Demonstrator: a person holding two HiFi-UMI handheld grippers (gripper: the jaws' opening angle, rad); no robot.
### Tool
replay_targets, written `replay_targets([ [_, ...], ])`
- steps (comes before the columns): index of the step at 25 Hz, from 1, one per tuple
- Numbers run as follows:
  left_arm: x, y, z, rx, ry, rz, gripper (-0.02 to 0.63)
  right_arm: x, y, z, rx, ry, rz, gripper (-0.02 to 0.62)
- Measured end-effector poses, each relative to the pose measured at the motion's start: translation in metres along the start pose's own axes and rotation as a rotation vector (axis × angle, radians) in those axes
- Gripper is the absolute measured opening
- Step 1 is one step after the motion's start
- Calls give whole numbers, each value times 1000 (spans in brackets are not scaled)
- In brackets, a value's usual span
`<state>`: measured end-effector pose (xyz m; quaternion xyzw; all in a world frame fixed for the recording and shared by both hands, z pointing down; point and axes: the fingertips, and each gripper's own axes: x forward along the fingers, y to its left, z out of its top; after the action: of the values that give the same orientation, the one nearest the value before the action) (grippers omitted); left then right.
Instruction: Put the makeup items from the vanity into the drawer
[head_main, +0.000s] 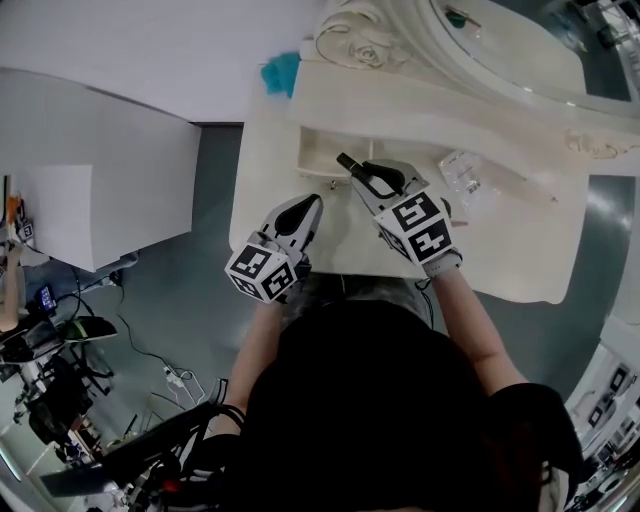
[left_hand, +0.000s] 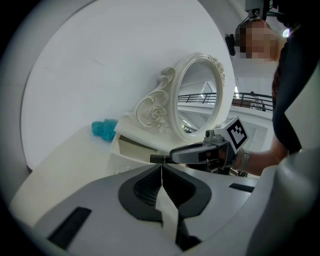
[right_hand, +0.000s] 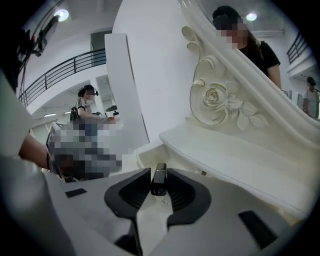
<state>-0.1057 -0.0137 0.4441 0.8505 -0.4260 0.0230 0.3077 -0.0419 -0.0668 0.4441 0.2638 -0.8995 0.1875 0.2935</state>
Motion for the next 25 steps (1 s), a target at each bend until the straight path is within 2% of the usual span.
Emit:
replay_targets([
  [7, -2, 18, 23, 28, -5, -17, 17, 13, -5, 3, 17, 57, -48, 109],
  [14, -6, 27, 21, 9, 1, -29, 17, 28, -10, 1, 15, 121, -66, 109],
  [25, -13, 37, 20, -2, -3, -30, 17, 32, -14, -2, 37, 132, -101, 110],
])
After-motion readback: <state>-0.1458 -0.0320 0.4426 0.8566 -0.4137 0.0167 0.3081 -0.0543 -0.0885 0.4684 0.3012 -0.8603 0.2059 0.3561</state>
